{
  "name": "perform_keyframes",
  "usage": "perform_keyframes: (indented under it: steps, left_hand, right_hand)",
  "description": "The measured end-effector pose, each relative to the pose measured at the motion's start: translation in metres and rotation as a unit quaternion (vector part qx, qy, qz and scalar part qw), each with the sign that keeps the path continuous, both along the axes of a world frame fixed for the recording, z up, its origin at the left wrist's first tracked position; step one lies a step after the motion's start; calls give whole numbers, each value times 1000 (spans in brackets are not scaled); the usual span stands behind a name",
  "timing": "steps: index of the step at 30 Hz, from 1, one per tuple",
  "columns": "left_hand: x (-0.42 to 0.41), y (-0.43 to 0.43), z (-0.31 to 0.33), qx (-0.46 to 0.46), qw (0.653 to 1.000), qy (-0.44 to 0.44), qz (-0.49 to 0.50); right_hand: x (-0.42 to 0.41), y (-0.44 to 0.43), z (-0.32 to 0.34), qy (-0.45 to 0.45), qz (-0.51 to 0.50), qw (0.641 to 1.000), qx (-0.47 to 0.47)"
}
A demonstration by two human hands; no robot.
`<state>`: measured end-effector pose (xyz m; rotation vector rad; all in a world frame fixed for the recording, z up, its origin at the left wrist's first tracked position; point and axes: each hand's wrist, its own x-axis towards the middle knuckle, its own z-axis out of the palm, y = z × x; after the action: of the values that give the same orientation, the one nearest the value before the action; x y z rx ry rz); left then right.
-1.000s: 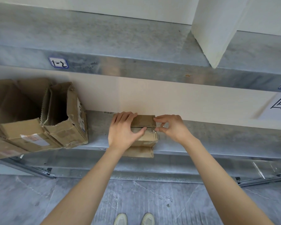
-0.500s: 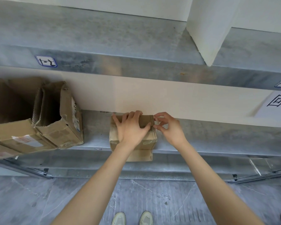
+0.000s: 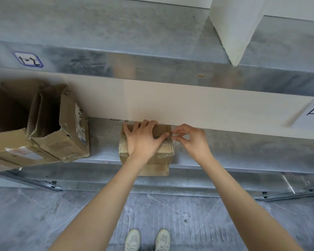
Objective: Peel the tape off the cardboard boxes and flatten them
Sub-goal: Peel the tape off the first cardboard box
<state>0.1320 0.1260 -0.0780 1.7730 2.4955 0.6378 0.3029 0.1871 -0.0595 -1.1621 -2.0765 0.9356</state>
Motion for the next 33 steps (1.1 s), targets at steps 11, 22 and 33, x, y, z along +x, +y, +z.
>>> perform_keyframes:
  steps: [11,22,33]
  left_hand:
    - [3,0,-1,23,1000,-10,17]
    - [4,2,3,1,1000,-15,26]
    - [5,-1,4,0,1000,-16,18]
  right_hand:
    - [7,-5,-4,68,-3,998,-8]
    - [35,-5,8,82,34,993,-73]
    - [24,-7,2,27,62,998,5]
